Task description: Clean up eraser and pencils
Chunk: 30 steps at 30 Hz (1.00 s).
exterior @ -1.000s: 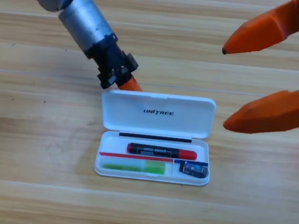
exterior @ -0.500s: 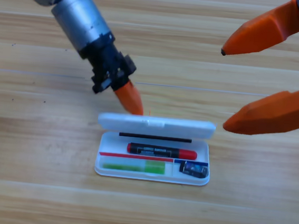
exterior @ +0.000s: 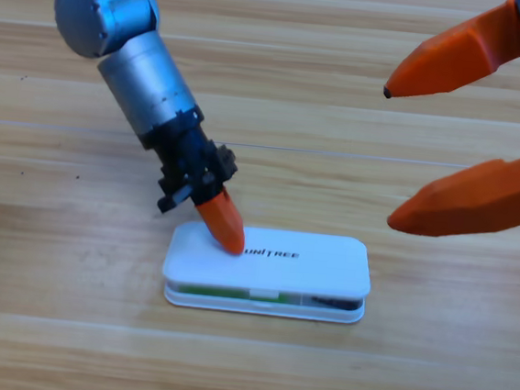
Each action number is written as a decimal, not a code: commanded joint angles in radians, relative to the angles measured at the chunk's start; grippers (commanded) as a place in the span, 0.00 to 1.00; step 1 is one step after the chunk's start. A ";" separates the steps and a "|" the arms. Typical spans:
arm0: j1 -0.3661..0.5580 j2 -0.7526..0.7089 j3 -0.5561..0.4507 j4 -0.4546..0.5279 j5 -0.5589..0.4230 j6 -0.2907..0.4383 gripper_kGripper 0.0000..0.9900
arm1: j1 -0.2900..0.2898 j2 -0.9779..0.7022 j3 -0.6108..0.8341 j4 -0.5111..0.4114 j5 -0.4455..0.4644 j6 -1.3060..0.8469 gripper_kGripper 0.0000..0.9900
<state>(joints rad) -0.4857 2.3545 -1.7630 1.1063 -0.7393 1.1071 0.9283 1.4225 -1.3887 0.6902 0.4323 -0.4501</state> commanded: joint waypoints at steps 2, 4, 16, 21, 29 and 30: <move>-0.037 0.009 0.074 -0.072 0.038 -0.016 0.00 | -0.023 0.007 0.030 -0.011 0.019 0.010 0.97; -0.042 0.008 0.094 -0.094 0.049 -0.023 0.00 | -0.023 0.009 0.028 -0.011 0.020 0.010 0.97; -0.065 -0.031 0.166 -0.183 0.074 -0.081 0.00 | -0.023 0.013 0.028 -0.012 0.020 0.010 0.97; -0.065 -0.218 0.028 0.061 0.110 -0.099 0.51 | -0.025 0.015 0.028 -0.012 0.020 0.010 0.97; -0.185 -0.732 0.097 0.119 0.075 -0.270 1.00 | -0.025 0.018 0.028 -0.012 0.020 0.010 0.97; -0.197 -0.770 0.114 0.119 0.075 -0.276 1.00 | -0.023 0.018 0.028 -0.012 0.020 0.010 0.97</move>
<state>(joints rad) -0.5763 1.8039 -1.7272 1.2177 -0.6538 0.8626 0.9283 1.4227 -1.3887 0.6898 0.4342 -0.4480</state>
